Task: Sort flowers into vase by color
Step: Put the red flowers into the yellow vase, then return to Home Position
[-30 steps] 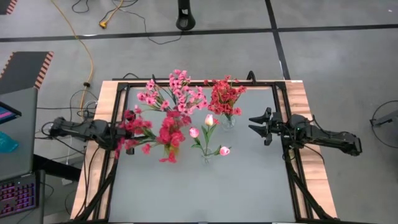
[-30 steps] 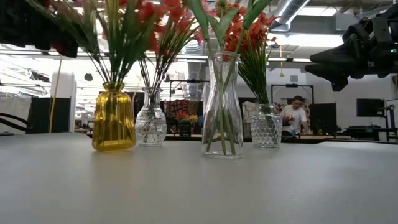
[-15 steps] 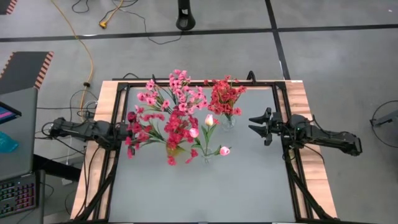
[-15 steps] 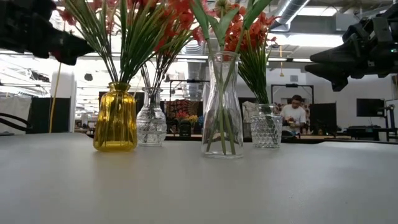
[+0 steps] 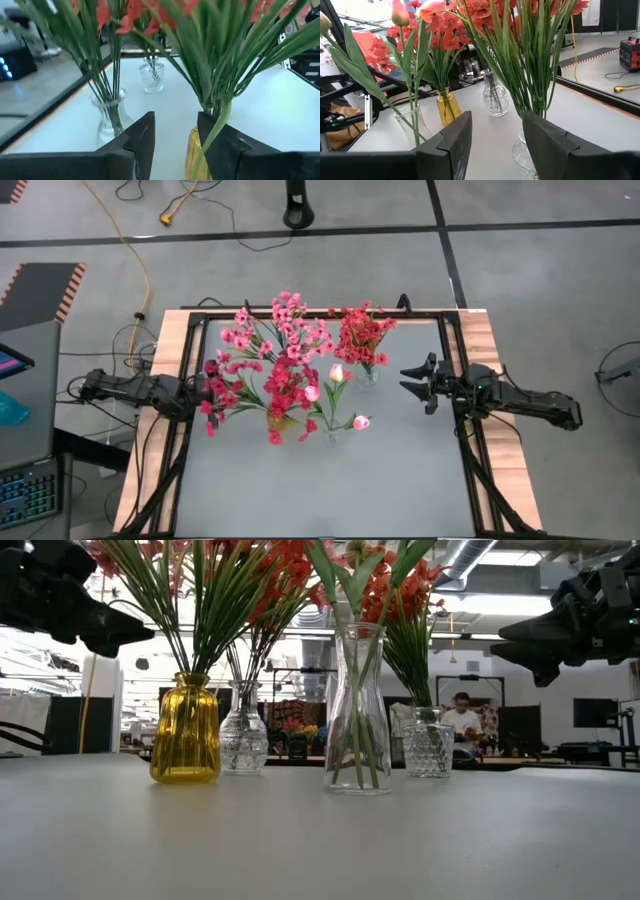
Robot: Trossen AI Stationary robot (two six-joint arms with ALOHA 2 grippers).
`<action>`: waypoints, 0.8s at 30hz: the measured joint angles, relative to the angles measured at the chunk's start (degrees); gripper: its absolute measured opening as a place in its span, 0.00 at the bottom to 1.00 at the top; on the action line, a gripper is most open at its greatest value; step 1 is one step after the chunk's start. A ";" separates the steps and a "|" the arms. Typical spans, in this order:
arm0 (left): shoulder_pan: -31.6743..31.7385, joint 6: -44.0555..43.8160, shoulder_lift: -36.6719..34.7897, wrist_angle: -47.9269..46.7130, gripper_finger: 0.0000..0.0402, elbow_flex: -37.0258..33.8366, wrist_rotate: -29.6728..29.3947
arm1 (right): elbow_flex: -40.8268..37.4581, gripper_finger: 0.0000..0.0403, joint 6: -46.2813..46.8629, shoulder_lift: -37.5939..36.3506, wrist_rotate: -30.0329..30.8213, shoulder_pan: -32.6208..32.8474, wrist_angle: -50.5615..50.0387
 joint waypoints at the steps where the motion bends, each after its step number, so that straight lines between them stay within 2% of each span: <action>1: 0.00 -1.30 0.01 -0.35 0.33 -0.02 -0.08 | 0.00 0.50 0.00 0.00 0.00 0.01 0.00; 9: -0.17 -7.82 0.02 -1.18 0.27 -0.14 0.61 | 0.00 0.50 0.00 0.00 -0.04 -0.01 0.04; 16: -1.38 -5.49 0.61 7.59 0.26 -3.85 1.47 | 0.00 0.50 0.00 0.00 -0.14 0.01 0.13; 24: -1.64 -5.61 0.04 7.35 0.26 -3.85 -0.87 | 0.00 0.50 -0.01 0.00 -0.15 -0.01 0.13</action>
